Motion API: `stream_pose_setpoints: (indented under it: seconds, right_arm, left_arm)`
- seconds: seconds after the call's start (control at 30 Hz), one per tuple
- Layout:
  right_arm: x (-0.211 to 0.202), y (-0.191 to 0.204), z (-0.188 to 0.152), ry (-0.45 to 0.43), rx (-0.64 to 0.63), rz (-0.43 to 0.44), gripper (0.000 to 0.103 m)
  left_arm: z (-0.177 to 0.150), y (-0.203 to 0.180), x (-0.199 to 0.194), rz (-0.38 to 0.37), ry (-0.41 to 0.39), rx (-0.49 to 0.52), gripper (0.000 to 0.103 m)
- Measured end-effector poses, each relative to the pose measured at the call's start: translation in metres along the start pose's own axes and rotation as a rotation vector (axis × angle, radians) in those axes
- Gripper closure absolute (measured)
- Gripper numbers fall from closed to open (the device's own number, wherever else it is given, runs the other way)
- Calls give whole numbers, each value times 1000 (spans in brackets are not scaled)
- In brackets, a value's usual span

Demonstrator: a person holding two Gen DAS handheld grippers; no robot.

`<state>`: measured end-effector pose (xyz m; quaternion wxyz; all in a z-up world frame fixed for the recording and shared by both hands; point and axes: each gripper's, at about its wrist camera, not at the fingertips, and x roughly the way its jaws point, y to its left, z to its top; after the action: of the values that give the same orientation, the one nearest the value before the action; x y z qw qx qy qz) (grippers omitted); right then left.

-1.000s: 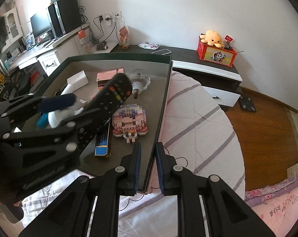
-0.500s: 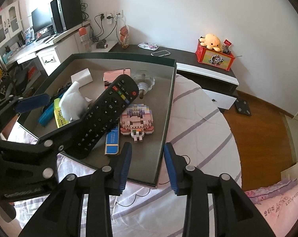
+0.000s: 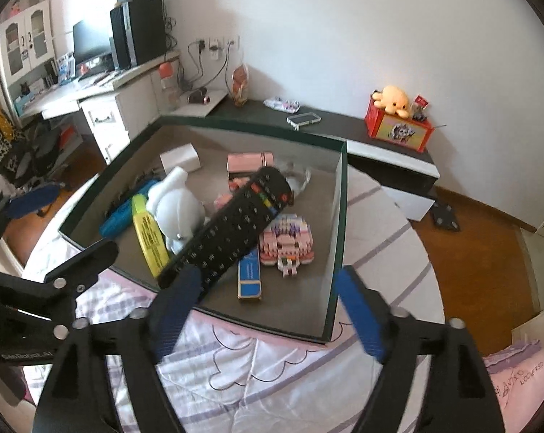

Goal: Organize rigid objects

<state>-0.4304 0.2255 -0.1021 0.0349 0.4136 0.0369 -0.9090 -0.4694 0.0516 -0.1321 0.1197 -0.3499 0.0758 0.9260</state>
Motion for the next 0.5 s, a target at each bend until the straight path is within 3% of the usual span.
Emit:
stream_pose_setpoints:
  seconds: [0.03,0.17,0.5]
  right_arm:
    - [-3,1,1,-13,-2,-1,19]
    - [-16,6,1,-73,-6,-41,0]
    - [-51,26,-12,-136,-30,1,0]
  left_arm:
    - [-1,3,-1,0,1,-9,0]
    - [-5,11,-10,11,-10,-45,0]
    - [-16,13,-39,-35,-60,-81,0]
